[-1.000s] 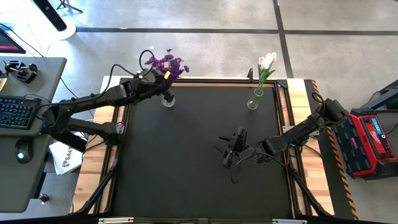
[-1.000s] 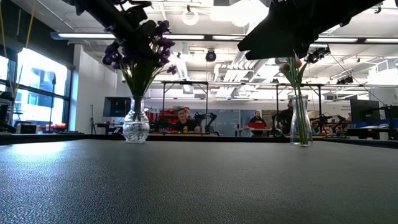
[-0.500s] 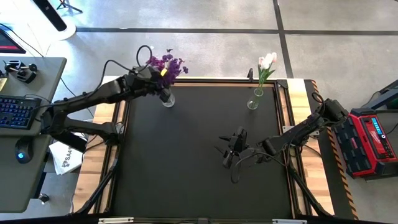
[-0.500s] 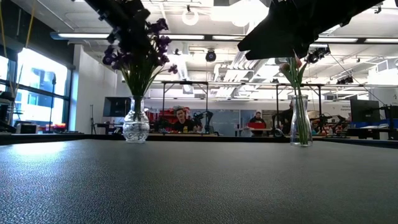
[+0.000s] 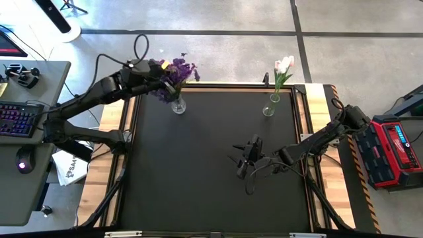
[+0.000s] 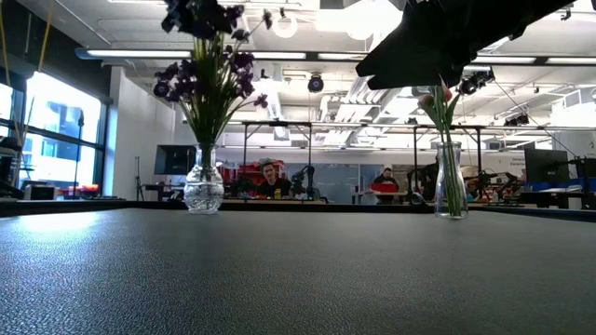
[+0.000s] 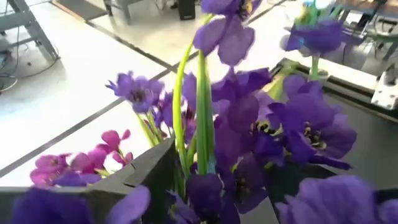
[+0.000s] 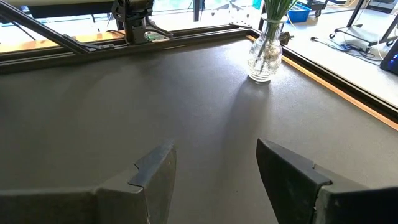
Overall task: Sort flowers into vase by color
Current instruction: Put the violet flowers into the left transparent vase
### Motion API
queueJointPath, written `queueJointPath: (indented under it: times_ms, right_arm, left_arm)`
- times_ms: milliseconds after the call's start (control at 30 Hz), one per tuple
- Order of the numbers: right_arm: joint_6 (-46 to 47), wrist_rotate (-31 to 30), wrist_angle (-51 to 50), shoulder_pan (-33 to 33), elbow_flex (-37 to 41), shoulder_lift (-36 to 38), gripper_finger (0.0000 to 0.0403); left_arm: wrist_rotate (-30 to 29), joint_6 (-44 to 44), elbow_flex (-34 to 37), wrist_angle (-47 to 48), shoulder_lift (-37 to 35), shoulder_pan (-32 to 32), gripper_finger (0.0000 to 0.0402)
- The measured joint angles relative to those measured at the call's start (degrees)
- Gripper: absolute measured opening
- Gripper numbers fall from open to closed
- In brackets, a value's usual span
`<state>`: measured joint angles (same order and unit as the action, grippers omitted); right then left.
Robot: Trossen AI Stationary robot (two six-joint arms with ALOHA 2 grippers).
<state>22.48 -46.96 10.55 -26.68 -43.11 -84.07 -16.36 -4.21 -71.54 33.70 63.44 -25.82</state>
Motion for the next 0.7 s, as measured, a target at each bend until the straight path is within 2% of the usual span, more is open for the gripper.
queueJointPath:
  times_ms: [200,367,467,633,700]
  right_arm:
    - [-0.3,0.0,0.0,0.0,0.0,0.0,0.0206]
    - [-0.3,0.0,0.0,0.0,0.0,0.0,0.0206]
    - [-0.4,0.0,0.0,0.0,0.0,0.0,0.0206]
    - [-0.4,0.0,0.0,0.0,0.0,0.0,0.0206]
    - [-0.4,0.0,0.0,0.0,0.0,0.0,0.0206]
  left_arm:
    - [1.0,0.0,-1.5,1.1,0.0,0.0,0.0214]
    - [-3.8,1.5,2.8,-0.3,0.1,0.0,0.0201]
    - [-4.7,1.5,6.0,-2.4,0.2,-0.2,0.0154]
    - [-4.9,3.7,8.7,-5.5,0.1,-0.5,0.0023]
    - [-5.1,4.3,9.8,-7.1,0.1,-0.5,0.0013]
